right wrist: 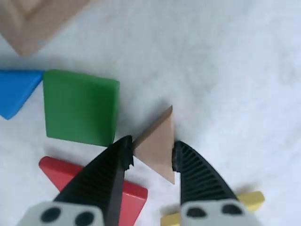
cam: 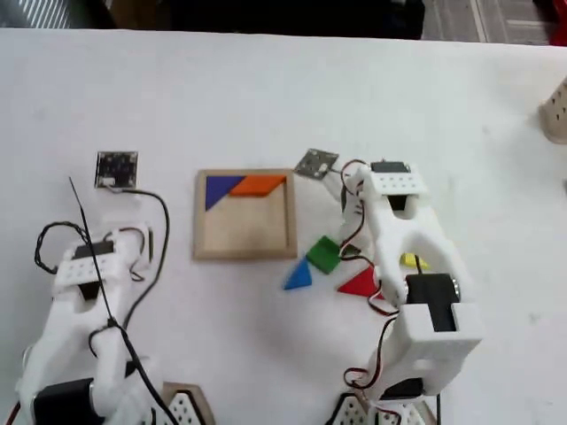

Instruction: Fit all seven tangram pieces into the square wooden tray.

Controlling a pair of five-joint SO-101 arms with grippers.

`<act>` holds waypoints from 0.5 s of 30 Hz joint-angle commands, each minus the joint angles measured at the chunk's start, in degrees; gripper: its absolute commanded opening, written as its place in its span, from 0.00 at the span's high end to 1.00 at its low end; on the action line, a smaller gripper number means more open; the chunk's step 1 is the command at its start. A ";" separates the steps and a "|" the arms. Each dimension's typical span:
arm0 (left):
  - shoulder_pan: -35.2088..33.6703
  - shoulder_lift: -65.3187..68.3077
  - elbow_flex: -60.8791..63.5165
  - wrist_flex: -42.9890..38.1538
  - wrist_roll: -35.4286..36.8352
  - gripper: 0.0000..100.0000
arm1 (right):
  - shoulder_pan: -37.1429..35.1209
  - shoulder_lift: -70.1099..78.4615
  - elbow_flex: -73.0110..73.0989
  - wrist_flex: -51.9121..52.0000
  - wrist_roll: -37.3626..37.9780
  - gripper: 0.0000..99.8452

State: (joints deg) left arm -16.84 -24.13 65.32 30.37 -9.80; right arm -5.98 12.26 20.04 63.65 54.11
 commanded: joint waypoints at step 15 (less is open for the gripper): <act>0.57 -1.54 -0.53 -1.23 -0.44 0.98 | -26.59 -12.44 -9.93 6.37 -15.65 0.98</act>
State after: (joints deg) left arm -16.84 -24.13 65.32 30.37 -9.80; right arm -28.04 2.51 12.22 74.46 38.90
